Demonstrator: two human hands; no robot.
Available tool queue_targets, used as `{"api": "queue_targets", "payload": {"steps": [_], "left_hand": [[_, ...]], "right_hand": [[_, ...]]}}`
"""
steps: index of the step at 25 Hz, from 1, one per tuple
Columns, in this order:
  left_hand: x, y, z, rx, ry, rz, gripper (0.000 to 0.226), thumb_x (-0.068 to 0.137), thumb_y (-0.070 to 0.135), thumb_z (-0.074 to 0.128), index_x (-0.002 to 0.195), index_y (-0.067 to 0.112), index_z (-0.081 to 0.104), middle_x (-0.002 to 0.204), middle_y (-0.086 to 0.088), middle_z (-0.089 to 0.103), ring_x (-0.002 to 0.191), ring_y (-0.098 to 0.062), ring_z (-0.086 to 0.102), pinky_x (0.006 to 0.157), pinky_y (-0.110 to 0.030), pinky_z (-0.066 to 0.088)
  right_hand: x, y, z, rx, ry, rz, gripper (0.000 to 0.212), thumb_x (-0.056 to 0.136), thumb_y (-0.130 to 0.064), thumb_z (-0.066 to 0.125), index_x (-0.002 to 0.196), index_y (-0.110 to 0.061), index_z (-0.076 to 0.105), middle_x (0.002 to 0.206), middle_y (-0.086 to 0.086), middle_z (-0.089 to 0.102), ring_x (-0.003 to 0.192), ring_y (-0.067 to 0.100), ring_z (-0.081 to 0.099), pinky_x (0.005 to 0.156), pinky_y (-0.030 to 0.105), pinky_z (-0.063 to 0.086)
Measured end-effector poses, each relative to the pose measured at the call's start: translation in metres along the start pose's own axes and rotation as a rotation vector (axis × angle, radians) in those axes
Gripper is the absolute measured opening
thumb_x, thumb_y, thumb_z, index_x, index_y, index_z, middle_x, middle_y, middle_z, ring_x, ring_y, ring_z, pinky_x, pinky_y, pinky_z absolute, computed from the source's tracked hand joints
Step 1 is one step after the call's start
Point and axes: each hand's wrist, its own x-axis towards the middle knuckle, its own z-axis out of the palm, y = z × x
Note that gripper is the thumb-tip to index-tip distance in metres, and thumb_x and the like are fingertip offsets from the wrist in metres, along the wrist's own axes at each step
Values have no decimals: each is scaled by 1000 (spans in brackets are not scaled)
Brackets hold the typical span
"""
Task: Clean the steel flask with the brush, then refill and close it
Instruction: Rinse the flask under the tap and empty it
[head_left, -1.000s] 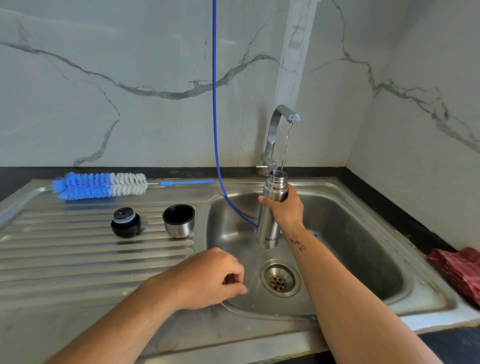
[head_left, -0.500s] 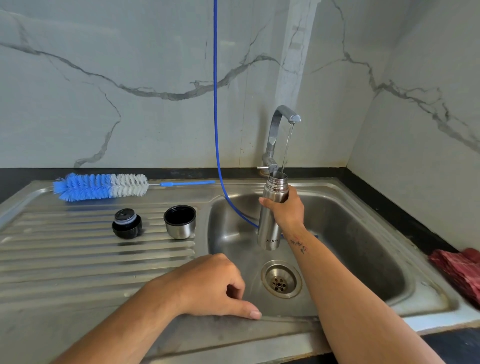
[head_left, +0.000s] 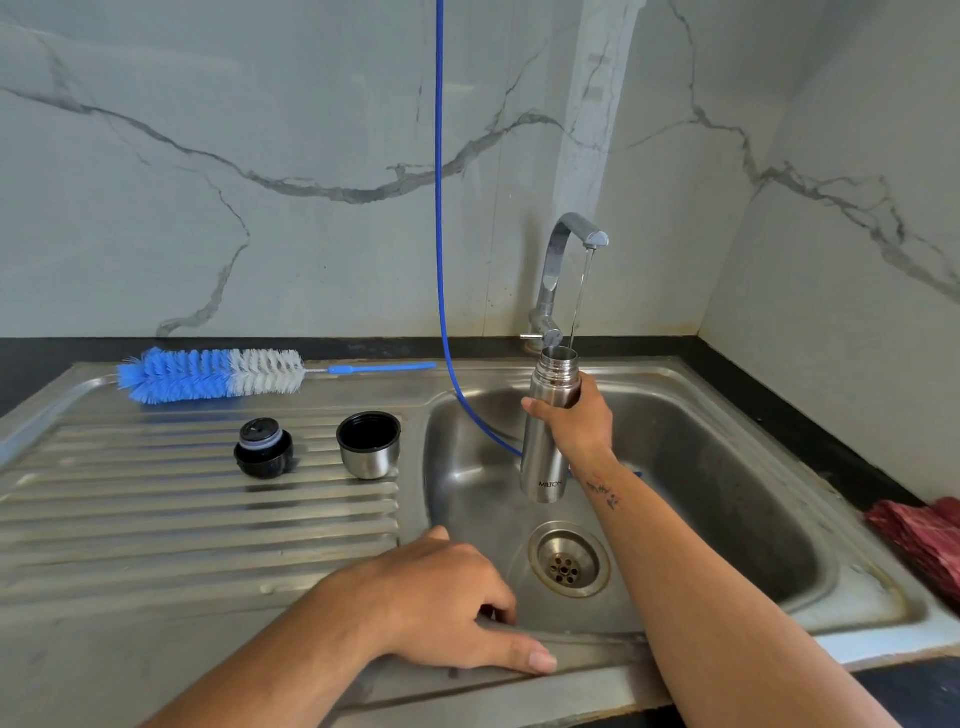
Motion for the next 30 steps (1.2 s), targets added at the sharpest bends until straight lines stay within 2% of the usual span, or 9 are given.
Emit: {"api": "queue_targets", "payload": {"steps": [6,9,11,14,18,22,30], "left_hand": [[-1,1,-6,-17,54,27,87,71,101,29,94,28,70,87,11,70,87,-7,63,98,-35,43],[-3,-6,-8,-36,130,10,83,69,100,36,88,27,70,81,11,68,84,-8,63,84,-37,54],[-5,-16,-12,0,184,-8,83,68,100,39,84,26,71,78,12,67,86,-4,59,79,-35,55],[-10,-29,-19,10,180,-49,81,65,100,44,81,26,73,79,16,67,91,0,51,82,-31,52],[-11,-25,-21,12,175,-27,79,64,98,48,80,26,73,78,16,66,89,-3,54,83,-29,50],[-10,-23,-19,88,176,-14,78,67,97,47,81,25,72,78,15,66,88,-3,50,89,-22,39],[-9,-23,-19,92,170,-27,79,66,98,46,82,25,72,78,15,65,86,-3,48,93,-25,39]], "right_hand": [[-1,-2,0,8,2,8,65,74,-30,90,129,-26,55,115,-8,67,109,18,65,101,46,53],[-1,-2,0,5,5,9,66,74,-31,91,129,-26,56,115,-8,67,108,18,65,100,46,54],[-1,-1,0,4,1,6,63,74,-31,90,127,-27,56,110,-11,66,106,17,65,99,44,54],[-2,-1,0,0,-5,9,63,75,-30,90,127,-28,56,108,-12,64,105,16,64,98,43,53],[-2,-2,1,-3,-6,15,64,75,-30,90,128,-27,55,107,-13,63,105,16,63,99,43,53],[-1,-1,0,1,-4,19,64,74,-30,90,128,-27,56,109,-12,64,106,16,63,98,43,52],[-3,-2,-1,8,-1,19,65,75,-28,90,130,-25,56,110,-11,64,105,15,62,98,41,51]]}}
